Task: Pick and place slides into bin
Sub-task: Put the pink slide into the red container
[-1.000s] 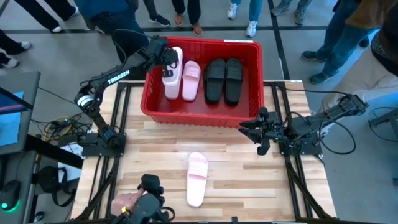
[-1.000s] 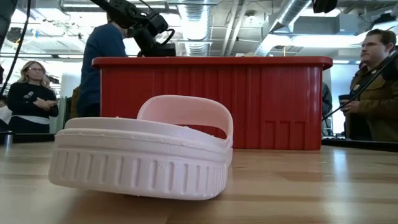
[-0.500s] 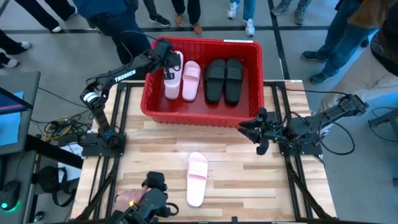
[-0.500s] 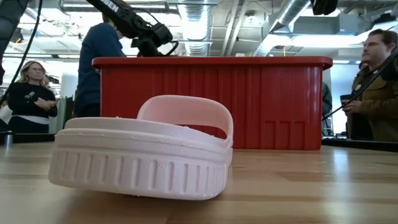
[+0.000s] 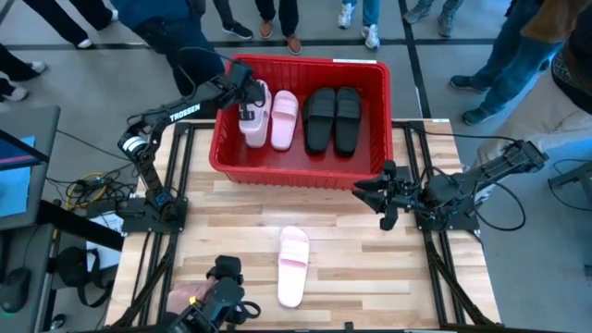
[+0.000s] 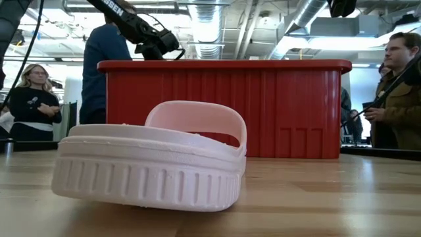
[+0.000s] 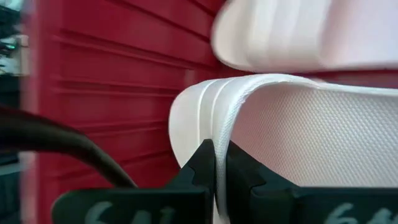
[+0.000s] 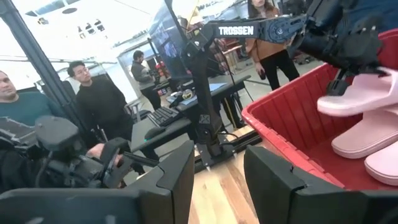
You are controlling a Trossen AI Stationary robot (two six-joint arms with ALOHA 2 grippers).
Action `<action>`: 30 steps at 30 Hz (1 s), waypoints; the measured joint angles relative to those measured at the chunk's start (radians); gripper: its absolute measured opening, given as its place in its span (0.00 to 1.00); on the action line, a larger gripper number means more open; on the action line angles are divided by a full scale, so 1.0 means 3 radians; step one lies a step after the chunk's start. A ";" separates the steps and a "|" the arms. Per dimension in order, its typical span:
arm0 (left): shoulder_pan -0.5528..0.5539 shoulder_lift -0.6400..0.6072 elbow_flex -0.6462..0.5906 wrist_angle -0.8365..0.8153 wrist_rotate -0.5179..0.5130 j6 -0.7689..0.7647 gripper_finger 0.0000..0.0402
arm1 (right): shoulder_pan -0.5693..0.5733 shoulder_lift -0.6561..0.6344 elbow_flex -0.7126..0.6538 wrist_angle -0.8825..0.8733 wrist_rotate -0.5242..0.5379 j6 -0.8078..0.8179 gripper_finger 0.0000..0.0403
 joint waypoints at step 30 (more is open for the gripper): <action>0.0011 0.0000 -0.0284 0.0286 0.0174 -0.0076 0.01 | 0.0000 0.0000 0.0000 0.0001 -0.0004 0.0033 0.32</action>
